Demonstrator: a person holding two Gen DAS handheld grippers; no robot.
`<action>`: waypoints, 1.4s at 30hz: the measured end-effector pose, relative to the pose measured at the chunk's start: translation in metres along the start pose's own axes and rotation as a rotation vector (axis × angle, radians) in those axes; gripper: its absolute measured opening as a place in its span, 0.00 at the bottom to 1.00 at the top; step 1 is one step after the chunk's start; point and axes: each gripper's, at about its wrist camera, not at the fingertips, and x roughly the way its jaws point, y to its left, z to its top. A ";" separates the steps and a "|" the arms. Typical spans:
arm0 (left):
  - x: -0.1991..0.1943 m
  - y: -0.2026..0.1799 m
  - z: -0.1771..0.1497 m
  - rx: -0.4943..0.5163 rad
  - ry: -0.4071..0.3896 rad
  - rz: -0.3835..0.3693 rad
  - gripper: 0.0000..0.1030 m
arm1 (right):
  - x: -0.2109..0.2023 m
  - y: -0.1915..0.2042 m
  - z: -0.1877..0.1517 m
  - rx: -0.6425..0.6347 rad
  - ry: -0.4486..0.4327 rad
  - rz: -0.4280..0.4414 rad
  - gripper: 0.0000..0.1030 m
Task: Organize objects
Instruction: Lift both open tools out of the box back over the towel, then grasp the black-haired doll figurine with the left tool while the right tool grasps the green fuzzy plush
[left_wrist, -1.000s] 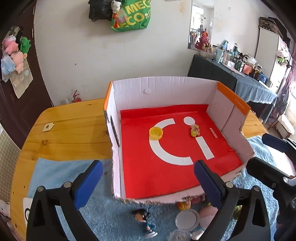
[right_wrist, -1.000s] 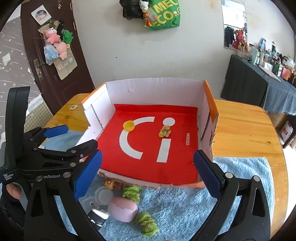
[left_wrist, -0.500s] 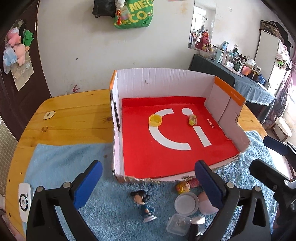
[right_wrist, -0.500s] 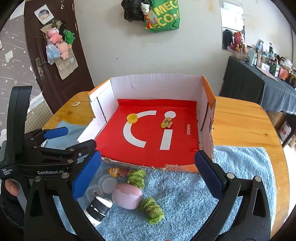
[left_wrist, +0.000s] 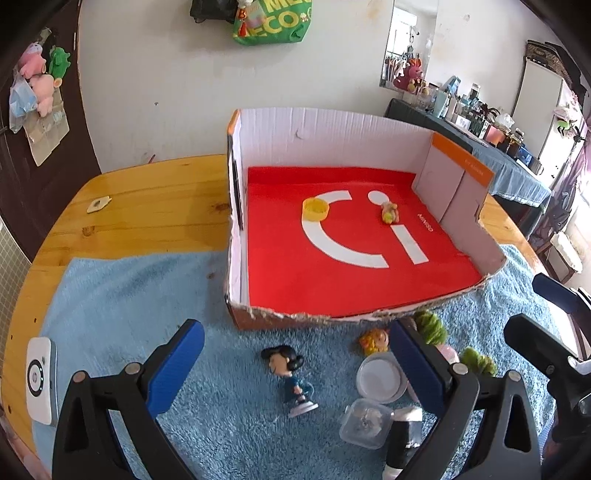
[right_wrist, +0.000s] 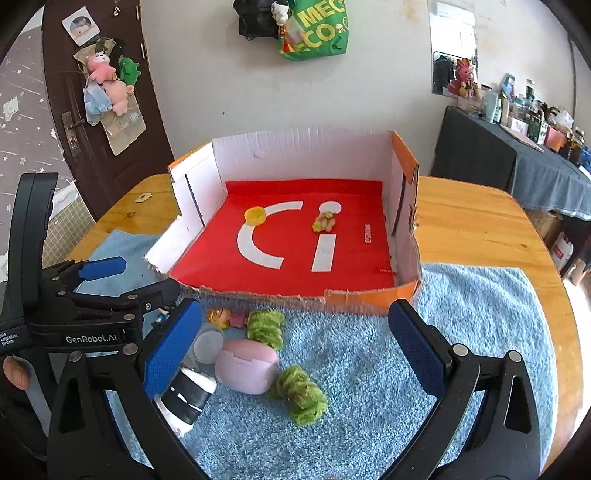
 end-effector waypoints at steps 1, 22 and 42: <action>0.001 0.000 -0.002 0.000 0.003 0.002 0.99 | 0.000 0.000 -0.001 -0.001 0.001 -0.001 1.00; 0.017 0.018 -0.032 -0.035 0.043 0.014 0.92 | 0.005 -0.010 -0.031 0.021 0.032 -0.021 0.68; 0.026 0.013 -0.040 -0.027 0.071 -0.011 0.55 | 0.014 -0.011 -0.056 0.012 0.117 0.025 0.38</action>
